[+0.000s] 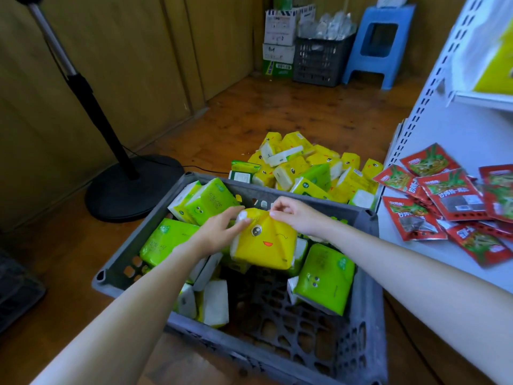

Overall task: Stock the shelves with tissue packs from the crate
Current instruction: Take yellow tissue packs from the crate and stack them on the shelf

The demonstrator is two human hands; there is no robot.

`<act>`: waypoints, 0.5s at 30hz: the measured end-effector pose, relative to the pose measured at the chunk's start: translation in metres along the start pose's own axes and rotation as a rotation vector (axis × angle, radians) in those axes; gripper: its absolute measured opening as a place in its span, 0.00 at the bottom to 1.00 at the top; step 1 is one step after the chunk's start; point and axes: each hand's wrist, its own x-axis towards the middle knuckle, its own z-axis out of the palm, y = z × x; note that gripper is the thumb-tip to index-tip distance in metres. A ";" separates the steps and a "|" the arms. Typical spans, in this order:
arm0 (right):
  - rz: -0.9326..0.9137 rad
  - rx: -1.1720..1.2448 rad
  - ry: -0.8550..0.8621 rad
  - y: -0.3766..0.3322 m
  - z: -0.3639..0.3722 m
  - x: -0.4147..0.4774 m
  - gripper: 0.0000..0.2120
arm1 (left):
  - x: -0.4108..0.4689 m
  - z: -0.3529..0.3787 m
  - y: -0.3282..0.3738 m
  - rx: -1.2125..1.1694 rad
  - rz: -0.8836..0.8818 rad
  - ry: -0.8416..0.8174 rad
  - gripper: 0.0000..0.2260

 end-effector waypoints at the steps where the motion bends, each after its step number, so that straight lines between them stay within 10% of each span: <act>1: 0.002 0.037 0.026 -0.002 -0.003 0.001 0.07 | 0.002 0.000 0.003 -0.127 -0.028 0.014 0.25; 10: -0.059 0.219 0.316 -0.013 -0.010 0.011 0.02 | 0.009 0.002 0.034 -0.582 -0.024 0.209 0.19; 15: -0.004 0.331 0.386 -0.014 -0.008 0.012 0.19 | 0.016 0.000 0.031 -0.679 -0.127 0.296 0.20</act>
